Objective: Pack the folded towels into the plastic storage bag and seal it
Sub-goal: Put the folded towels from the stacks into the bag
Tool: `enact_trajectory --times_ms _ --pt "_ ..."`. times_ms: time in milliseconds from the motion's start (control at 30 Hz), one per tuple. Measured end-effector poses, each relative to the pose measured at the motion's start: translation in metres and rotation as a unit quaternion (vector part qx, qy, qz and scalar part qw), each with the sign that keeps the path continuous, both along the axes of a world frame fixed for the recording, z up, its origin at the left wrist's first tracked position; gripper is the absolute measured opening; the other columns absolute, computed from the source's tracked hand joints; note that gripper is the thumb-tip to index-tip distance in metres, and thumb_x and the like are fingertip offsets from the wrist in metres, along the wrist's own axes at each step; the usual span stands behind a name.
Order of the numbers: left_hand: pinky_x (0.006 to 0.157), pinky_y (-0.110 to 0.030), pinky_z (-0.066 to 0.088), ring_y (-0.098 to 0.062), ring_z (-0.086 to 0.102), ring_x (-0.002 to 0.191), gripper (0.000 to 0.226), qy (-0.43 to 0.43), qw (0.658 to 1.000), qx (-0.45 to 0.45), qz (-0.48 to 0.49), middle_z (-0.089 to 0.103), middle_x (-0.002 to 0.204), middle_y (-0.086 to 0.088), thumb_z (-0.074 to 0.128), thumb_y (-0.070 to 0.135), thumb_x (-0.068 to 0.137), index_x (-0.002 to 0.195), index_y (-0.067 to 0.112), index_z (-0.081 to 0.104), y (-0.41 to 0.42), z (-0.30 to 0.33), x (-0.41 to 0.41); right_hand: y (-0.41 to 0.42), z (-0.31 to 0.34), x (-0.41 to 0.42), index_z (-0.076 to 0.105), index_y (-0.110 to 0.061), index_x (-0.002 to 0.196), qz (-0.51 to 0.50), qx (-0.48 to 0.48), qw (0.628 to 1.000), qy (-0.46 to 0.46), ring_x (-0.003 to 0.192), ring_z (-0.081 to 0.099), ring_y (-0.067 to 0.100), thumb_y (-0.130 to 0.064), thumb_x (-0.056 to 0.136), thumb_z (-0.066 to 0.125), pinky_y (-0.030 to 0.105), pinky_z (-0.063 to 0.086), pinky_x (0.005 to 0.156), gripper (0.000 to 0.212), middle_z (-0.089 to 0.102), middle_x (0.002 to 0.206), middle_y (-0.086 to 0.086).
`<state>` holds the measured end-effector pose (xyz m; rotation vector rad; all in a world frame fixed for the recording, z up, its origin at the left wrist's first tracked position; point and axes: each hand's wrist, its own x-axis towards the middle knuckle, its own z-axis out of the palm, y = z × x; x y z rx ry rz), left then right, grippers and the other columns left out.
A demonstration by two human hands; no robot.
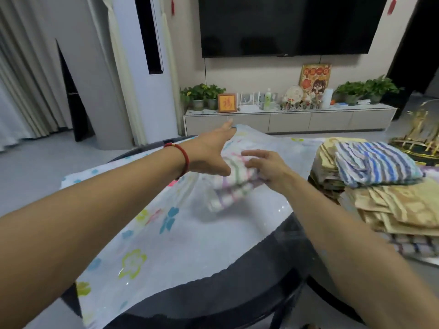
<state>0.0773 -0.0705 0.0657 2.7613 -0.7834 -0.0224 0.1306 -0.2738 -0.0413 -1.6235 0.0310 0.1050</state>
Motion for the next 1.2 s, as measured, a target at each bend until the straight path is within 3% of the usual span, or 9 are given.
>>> enact_trajectory --times_ms 100,233,400,533,633,833,1000,1100,1200 --pt "0.107 -0.019 0.03 -0.016 0.021 0.149 0.099 -0.003 1.0 0.009 -0.014 -0.008 0.166 0.008 0.071 0.013 0.077 0.158 0.016 0.014 0.005 0.006 -0.004 0.021 -0.044 0.036 0.066 -0.005 0.104 -0.083 -0.003 0.996 0.04 0.089 0.063 0.031 0.008 0.09 0.063 0.037 0.062 0.066 0.02 0.061 0.101 0.015" --pt "0.107 -0.023 0.038 -0.012 0.018 0.15 0.1 0.009 0.999 0.004 -0.031 -0.009 0.165 0.014 0.07 0.012 0.077 0.158 0.02 0.012 0.011 0.008 -0.005 0.028 -0.067 0.05 0.063 -0.018 0.062 -0.133 -0.031 0.99 0.043 0.072 0.057 0.026 0.007 0.081 0.057 0.047 0.064 0.087 0.032 0.056 0.074 0.009" --pt "0.115 -0.035 0.036 -0.012 0.014 0.151 0.095 0.008 0.999 0.0 -0.045 -0.002 0.166 0.011 0.069 0.012 0.076 0.157 0.022 0.02 0.012 0.0 -0.004 -0.004 -0.058 0.019 0.073 -0.006 0.112 -0.07 -0.144 0.987 0.001 0.079 0.067 0.024 -0.002 0.093 0.06 0.038 0.065 0.075 0.024 0.068 0.093 0.01" --pt "0.118 -0.039 0.03 -0.019 0.019 0.151 0.091 -0.024 0.999 -0.006 -0.031 0.004 0.167 0.008 0.07 0.018 0.078 0.156 0.018 0.023 0.004 -0.012 -0.004 -0.062 -0.032 -0.028 0.075 -0.015 0.11 -0.055 -0.284 0.956 -0.043 0.09 0.074 0.017 -0.013 0.098 0.059 0.031 0.065 0.07 0.02 0.074 0.1 0.003" --pt "0.118 -0.042 0.028 -0.028 0.026 0.148 0.085 -0.061 0.998 -0.007 -0.01 0.007 0.167 0.005 0.068 0.023 0.079 0.154 0.018 0.03 -0.005 -0.021 -0.005 -0.11 -0.013 -0.061 0.078 -0.019 0.097 -0.126 -0.346 0.928 -0.057 0.077 0.075 0.017 -0.016 0.097 0.059 0.034 0.064 0.065 0.019 0.078 0.087 0.004" --pt "0.116 -0.046 0.032 -0.034 0.031 0.144 0.061 -0.079 0.996 -0.028 0.027 0.006 0.167 -0.001 0.071 0.024 0.079 0.137 0.031 0.051 -0.022 -0.029 -0.003 -0.213 0.001 -0.085 0.073 -0.006 0.114 -0.308 -0.627 0.711 -0.08 0.113 0.057 0.046 -0.017 0.099 0.056 0.05 0.05 0.089 0.025 0.062 0.12 0.026" --pt "0.117 -0.045 0.029 -0.03 0.031 0.145 0.05 -0.09 0.994 -0.048 0.044 0.019 0.165 -0.003 0.071 0.022 0.078 0.126 0.03 0.057 -0.032 -0.037 -0.002 -0.26 -0.001 -0.061 0.05 -0.018 0.145 -0.326 -0.615 0.718 0.017 0.125 0.046 0.053 -0.006 0.099 0.05 0.06 0.038 0.107 0.047 0.048 0.136 0.034" --pt "0.115 -0.041 0.03 -0.026 0.03 0.146 0.039 -0.103 0.991 -0.07 0.041 0.023 0.163 -0.002 0.071 0.019 0.075 0.109 0.03 0.057 -0.033 -0.043 -0.002 -0.264 0.005 -0.043 0.046 -0.027 0.145 -0.348 -0.606 0.714 0.045 0.129 0.047 0.052 -0.014 0.101 0.05 0.061 0.023 0.114 0.046 0.055 0.133 0.036" --pt "0.114 -0.04 0.031 -0.022 0.029 0.147 0.036 -0.105 0.992 -0.064 0.031 0.028 0.162 -0.004 0.073 0.019 0.073 0.103 0.031 0.056 -0.031 -0.045 -0.001 -0.262 0.013 -0.032 0.054 -0.025 0.135 -0.344 -0.599 0.721 0.047 0.122 0.053 0.05 -0.017 0.095 0.062 0.056 0.028 0.11 0.042 0.06 0.125 0.033"
